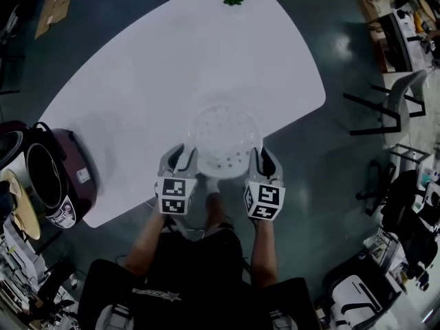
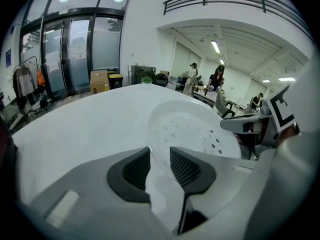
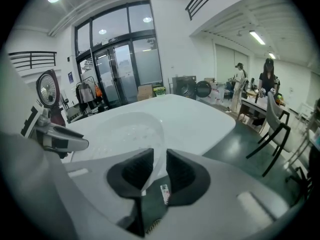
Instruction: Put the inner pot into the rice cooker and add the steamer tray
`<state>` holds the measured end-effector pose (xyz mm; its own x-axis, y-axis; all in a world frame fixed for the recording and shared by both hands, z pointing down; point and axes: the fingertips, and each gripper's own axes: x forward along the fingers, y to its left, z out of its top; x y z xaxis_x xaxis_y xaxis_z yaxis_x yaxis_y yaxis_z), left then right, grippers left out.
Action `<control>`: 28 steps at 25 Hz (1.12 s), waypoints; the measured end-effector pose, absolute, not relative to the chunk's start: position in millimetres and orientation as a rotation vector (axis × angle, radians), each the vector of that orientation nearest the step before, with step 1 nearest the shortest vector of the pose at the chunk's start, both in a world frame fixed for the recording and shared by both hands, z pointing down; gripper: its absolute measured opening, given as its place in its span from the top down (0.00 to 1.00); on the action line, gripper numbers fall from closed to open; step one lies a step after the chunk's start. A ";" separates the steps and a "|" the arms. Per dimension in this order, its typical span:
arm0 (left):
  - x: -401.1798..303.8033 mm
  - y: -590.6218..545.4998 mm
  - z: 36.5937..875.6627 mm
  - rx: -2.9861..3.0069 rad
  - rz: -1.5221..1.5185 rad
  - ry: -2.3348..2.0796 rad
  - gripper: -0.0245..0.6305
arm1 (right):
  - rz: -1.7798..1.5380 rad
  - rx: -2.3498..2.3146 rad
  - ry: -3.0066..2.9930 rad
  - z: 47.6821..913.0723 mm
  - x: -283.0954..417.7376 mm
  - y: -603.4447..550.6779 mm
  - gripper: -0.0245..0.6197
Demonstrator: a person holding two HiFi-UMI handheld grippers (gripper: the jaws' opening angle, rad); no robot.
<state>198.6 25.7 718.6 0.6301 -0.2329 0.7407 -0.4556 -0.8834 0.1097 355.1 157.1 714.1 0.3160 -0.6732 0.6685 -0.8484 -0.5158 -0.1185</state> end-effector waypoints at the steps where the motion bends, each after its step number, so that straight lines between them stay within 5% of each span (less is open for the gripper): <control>1: 197.3 24.1 713.0 2.575 1.099 -0.564 0.76 | 0.980 2.333 -1.388 708.6 354.3 154.8 0.83; 28: 64.2 -80.9 519.9 2.683 0.715 -1.031 0.78 | 0.509 2.297 -1.773 515.3 250.6 5.9 0.84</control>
